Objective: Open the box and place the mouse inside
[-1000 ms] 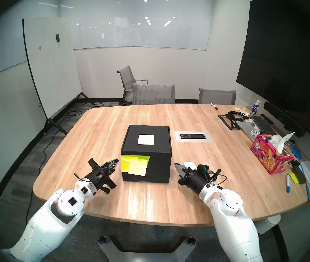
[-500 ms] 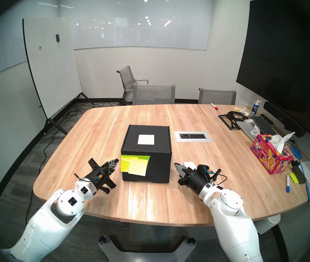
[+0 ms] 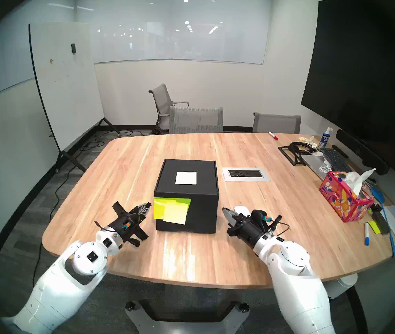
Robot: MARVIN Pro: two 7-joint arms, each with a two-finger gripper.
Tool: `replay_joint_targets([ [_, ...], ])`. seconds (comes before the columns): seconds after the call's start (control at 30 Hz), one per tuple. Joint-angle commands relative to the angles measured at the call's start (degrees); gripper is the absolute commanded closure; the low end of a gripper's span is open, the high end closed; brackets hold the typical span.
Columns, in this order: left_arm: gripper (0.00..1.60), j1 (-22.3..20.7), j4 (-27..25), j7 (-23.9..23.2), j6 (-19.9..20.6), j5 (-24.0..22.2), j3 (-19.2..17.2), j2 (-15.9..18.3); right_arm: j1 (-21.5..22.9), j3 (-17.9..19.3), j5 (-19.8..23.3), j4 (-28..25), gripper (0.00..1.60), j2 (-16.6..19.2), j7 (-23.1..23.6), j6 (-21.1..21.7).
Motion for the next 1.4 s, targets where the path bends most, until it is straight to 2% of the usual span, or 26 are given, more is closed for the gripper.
replay_joint_targets([
  [0.0,1.6,-0.3,-1.0,0.1,-0.3,0.1,0.0,0.1,0.6,0.0,0.0,-0.9,1.6,0.1,0.0,0.1],
  [1.37,1.6,-0.3,-1.0,0.1,-0.3,0.1,0.0,0.1,0.6,0.0,-0.1,-0.9,1.6,0.1,0.1,0.1],
])
